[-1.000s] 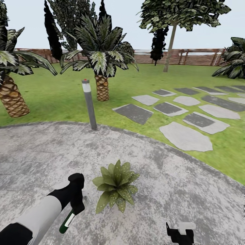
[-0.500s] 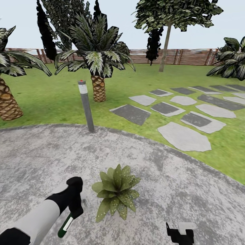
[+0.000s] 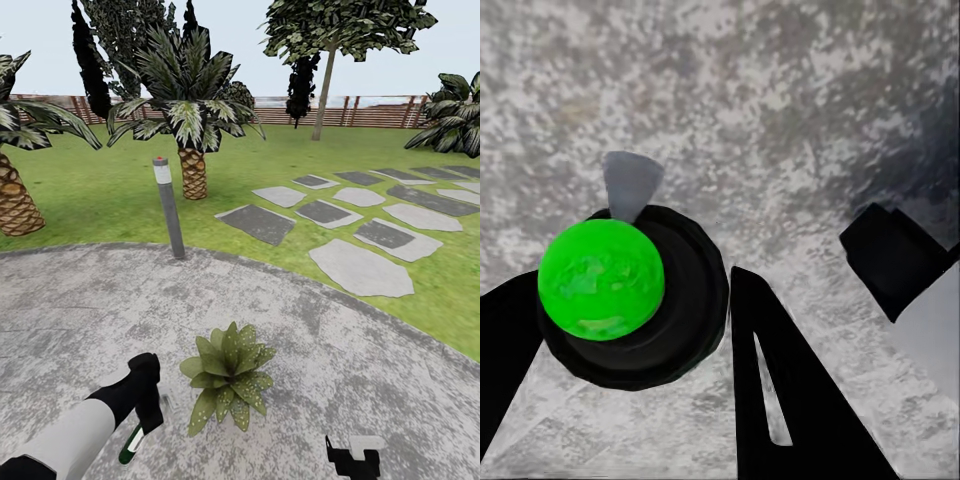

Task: Pick up the pesticide atomizer in the garden and spray insectifuge to fully cover both potted plants in the garden.

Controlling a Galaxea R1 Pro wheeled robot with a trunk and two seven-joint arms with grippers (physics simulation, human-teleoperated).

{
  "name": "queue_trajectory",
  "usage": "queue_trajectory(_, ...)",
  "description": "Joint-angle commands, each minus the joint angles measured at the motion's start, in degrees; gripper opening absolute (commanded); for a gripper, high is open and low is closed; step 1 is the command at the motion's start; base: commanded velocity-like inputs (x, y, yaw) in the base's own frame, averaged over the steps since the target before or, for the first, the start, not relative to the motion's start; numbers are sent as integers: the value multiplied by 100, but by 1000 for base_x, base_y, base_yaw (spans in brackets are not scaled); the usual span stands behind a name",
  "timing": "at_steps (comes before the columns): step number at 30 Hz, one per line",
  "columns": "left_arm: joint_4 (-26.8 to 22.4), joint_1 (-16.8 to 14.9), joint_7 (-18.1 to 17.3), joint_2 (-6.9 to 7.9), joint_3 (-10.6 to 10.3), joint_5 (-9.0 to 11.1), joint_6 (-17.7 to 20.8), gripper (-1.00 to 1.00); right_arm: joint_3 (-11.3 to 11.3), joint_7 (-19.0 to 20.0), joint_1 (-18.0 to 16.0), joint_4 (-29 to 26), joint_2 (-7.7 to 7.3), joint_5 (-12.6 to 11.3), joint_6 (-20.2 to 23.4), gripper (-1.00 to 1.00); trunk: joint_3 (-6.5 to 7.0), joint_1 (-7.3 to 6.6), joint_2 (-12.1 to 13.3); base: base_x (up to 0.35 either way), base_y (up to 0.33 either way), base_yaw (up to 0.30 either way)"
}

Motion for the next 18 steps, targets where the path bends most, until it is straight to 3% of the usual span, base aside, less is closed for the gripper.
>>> queue_trajectory(1,-12,-2,83,-2,-24,-11,47,-100,51,-28,-4,2,-2,-33,-14,100,-5,-1,-2,0,0,0)
queue_trajectory(4,-11,-2,311,26,-24,5,58,-100,51,-28,-5,3,-1,-33,-14,100,-5,-1,-2,0,0,0)
queue_trajectory(11,-12,-2,416,-30,-80,-32,61,-100,51,-28,-4,4,2,-33,-14,100,-5,-1,-2,0,0,0)
queue_trajectory(18,-27,-2,1197,-10,-46,18,61,-100,51,-28,-7,5,0,-33,-14,100,-5,-1,-2,0,0,0)
